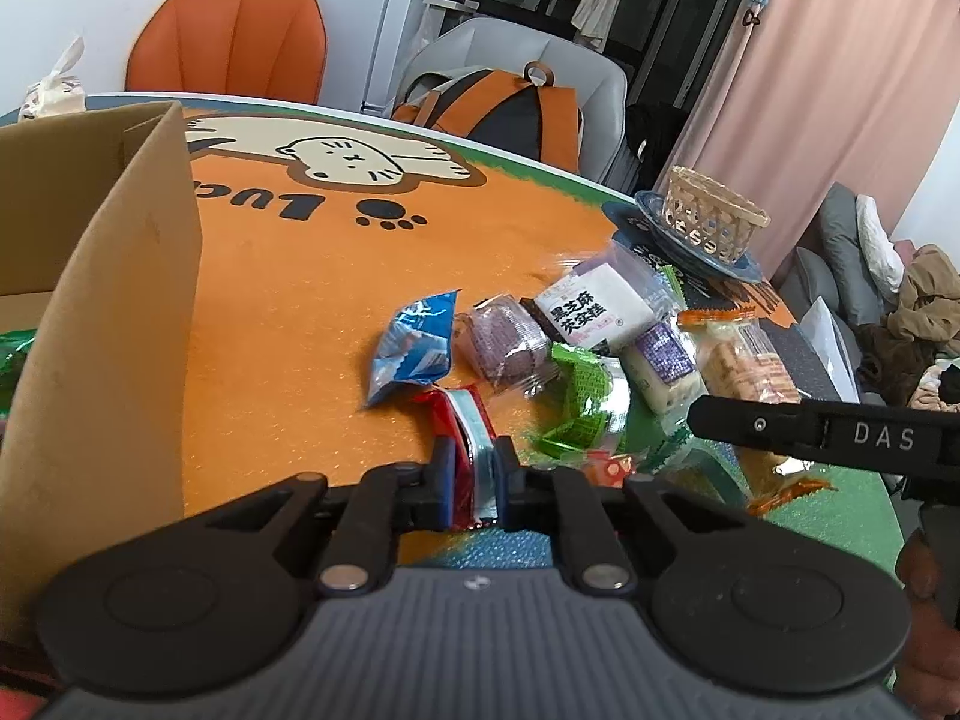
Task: Organize snacks
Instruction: 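Grasp the red-and-silver bar with the left gripper while the right grasps the bread roll, then carry both snacks over the cardboard box and open both grippers to release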
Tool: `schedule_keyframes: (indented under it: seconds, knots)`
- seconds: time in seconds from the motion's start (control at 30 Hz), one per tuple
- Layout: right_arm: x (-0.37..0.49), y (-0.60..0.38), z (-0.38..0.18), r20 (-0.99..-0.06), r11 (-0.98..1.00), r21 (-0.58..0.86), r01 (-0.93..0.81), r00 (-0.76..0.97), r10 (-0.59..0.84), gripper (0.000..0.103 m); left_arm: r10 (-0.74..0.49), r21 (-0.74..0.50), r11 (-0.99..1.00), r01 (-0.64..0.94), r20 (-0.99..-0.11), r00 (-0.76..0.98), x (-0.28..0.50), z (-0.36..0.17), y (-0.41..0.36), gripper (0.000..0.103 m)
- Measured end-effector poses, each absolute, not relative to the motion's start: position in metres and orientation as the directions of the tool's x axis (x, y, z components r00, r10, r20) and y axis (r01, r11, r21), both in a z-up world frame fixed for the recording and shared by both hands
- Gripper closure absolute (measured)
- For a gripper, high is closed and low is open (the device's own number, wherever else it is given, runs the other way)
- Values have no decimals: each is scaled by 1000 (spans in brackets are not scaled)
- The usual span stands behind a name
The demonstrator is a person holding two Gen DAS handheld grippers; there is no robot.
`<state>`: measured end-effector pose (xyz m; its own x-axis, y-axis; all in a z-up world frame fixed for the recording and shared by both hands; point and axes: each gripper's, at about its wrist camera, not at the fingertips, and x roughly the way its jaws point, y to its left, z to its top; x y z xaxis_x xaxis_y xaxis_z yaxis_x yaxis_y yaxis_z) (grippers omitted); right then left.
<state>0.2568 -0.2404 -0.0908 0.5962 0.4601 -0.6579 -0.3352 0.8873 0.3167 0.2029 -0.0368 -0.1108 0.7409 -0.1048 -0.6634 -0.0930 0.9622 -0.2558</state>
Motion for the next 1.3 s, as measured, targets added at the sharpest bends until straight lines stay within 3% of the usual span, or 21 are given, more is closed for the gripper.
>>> schedule_keyframes:
  seconds: [0.17, 0.3, 0.33, 0.63, 0.7, 0.73, 0.8, 1.3]
  knots:
    - [258, -238, -92, -656, 884, 324, -338, 593, 467, 65, -69, -230, 965, -126, -687, 723, 203, -108, -34, 85]
    - [260, -238, -94, -659, 884, 325, -337, 589, 467, 65, -49, -214, 967, -138, -687, 725, 206, -108, -35, 54]
    - [259, -238, -94, -661, 885, 324, -336, 589, 465, 65, -39, -211, 966, -149, -688, 725, 207, -110, -36, 51]
    - [260, -249, -96, -669, 895, 319, -310, 596, 445, 65, -16, -161, 978, -131, -688, 726, 218, -117, -52, 52]
    - [260, -249, -96, -667, 895, 320, -311, 598, 446, 65, -2, -132, 984, -122, -688, 725, 218, -117, -55, 63]
    - [260, -248, -95, -665, 894, 320, -313, 599, 447, 65, -2, -127, 985, -119, -688, 726, 218, -118, -55, 78]
    - [259, -246, -94, -659, 891, 323, -320, 599, 454, 65, -8, -135, 984, -118, -690, 724, 217, -117, -53, 84]
    - [250, -239, -75, -609, 872, 335, -358, 624, 490, 65, -51, -184, 979, -84, -626, 778, 200, -79, -48, 84]
